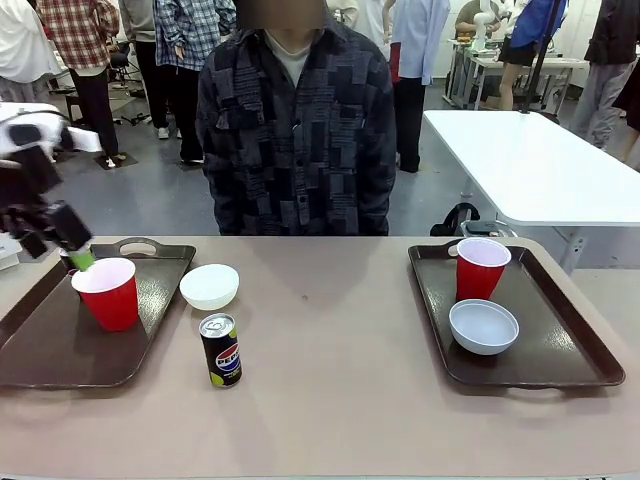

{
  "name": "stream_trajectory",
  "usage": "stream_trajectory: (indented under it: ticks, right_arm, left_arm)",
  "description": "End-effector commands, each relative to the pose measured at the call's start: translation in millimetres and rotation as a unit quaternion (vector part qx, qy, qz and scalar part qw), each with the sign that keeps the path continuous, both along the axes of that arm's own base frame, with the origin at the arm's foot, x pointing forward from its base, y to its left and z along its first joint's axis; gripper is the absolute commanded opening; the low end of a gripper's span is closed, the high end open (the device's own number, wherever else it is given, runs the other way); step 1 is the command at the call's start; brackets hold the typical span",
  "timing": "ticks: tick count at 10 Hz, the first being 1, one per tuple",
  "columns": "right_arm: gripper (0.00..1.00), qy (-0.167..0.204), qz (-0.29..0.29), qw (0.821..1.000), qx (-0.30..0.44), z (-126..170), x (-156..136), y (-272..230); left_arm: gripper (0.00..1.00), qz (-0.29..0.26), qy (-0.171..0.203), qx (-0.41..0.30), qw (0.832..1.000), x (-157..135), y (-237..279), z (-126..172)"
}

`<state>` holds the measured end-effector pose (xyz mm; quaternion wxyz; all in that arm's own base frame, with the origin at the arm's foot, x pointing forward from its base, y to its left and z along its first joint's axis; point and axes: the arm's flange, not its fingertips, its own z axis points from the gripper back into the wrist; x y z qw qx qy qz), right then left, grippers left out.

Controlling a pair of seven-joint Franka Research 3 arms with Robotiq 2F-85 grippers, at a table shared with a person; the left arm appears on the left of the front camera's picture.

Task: Prepare tableware on both trays.
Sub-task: Pick up a Picnic Bowl from the table and place it on a Handle tray.

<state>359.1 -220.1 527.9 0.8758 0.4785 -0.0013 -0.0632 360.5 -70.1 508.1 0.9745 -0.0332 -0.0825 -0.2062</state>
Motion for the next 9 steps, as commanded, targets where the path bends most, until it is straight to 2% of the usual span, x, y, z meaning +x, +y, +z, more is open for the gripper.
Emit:
stream_trajectory:
  ticks: [1, 2, 3, 4, 9]
  right_arm:
    - [1.00, -0.001, 0.000, 1.000, 0.003, 0, 0, 0]
    - [1.00, -0.001, 0.000, 1.000, 0.003, 0, 0, 0]
    - [1.00, -0.001, 0.000, 1.000, 0.003, 0, 0, 0]
    - [1.00, -0.001, 0.000, 1.000, 0.003, 0, 0, 0]
    - [1.00, -0.001, 0.000, 1.000, 0.003, 0, 0, 0]
  left_arm:
    - [1.00, 0.027, -0.002, 0.052, 0.998, 26, -23, -7]
    - [1.00, 0.026, -0.001, 0.048, 0.999, 26, -31, -8]
    - [1.00, 0.014, 0.014, 0.022, 1.000, 10, -29, 2]
    - [1.00, 0.012, -0.003, 0.034, 0.999, 23, -28, -13]
    - [1.00, 0.012, -0.003, 0.034, 0.999, 23, -28, -13]
